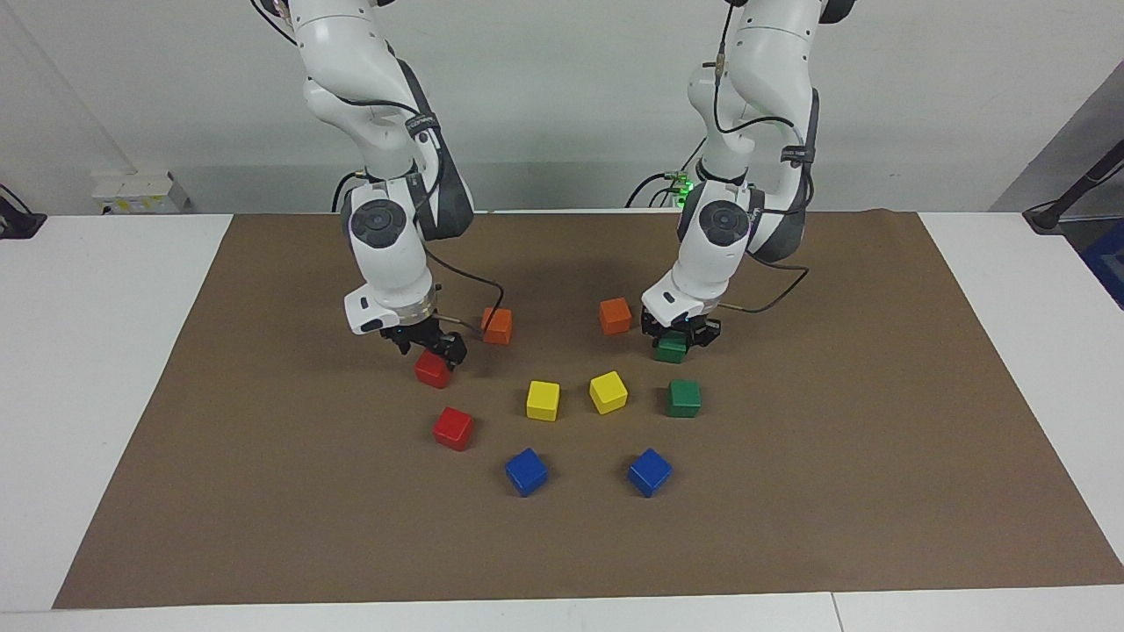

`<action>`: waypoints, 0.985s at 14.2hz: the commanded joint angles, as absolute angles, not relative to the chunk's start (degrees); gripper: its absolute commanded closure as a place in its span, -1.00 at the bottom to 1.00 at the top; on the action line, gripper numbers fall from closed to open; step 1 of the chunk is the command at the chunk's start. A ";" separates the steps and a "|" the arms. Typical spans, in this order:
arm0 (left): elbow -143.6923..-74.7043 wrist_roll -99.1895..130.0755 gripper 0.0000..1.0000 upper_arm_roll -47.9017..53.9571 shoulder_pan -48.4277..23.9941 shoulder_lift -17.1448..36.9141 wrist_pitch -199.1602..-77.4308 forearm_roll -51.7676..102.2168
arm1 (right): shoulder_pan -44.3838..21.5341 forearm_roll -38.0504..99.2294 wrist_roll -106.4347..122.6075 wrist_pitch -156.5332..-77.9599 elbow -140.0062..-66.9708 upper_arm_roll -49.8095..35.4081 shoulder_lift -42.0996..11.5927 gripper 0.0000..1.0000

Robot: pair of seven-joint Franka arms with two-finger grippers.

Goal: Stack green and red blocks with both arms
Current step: 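Carry green outward with the left gripper while the right gripper carries red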

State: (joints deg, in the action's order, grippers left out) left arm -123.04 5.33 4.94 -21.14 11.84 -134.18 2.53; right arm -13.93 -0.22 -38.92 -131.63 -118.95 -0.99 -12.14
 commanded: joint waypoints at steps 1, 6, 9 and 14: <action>-122.61 5.89 1.00 3.69 -21.62 11.69 -133.24 2.37 | -13.97 0.97 -39.11 -133.33 -120.58 -1.05 -12.04 -0.97; -113.92 5.27 1.00 3.60 -14.17 5.91 -115.09 2.37 | -13.89 0.97 -37.63 -136.31 -122.43 -1.05 -12.65 -0.84; -113.99 2.21 1.00 3.43 -7.85 0.01 -108.56 2.29 | -13.97 1.05 -34.73 -135.10 -122.78 -1.05 -11.87 0.99; -118.46 -12.18 1.00 3.43 6.30 -4.04 -108.09 0.44 | -5.40 0.62 -14.14 -119.90 -112.43 -0.53 -10.37 1.00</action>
